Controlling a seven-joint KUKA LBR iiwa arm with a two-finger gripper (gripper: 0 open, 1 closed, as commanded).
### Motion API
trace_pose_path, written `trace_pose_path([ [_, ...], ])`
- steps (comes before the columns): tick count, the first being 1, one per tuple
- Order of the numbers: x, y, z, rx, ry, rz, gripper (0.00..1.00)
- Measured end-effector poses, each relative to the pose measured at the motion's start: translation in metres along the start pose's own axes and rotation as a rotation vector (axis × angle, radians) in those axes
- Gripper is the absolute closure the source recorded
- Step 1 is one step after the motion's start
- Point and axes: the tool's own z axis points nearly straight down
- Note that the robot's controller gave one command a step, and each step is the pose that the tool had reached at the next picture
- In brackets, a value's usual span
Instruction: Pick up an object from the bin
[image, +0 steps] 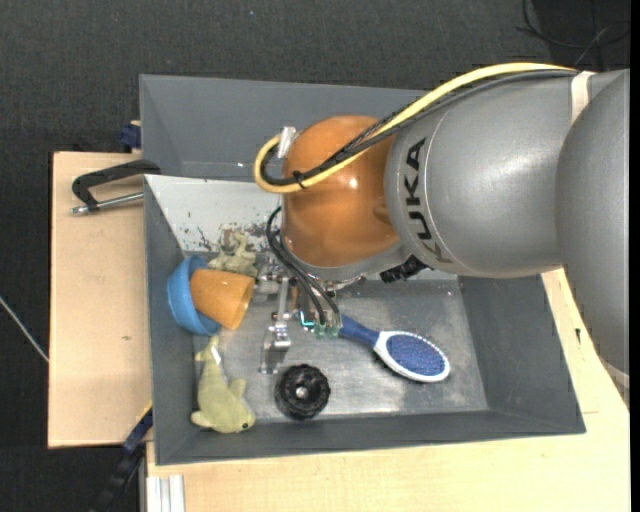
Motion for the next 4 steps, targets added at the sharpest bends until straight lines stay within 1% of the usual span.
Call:
trace_pose_path([
  [1,0.007,0.007,0.112,0.001,-0.011,-0.491,0.0],
  [2,-0.016,-0.098,0.11,-0.001,-0.021,-0.656,0.0],
  [3,0.026,-0.15,0.085,0.005,-0.006,-0.783,0.0],
  [4,-0.005,-0.169,0.112,-0.001,-0.016,-0.69,0.0],
])
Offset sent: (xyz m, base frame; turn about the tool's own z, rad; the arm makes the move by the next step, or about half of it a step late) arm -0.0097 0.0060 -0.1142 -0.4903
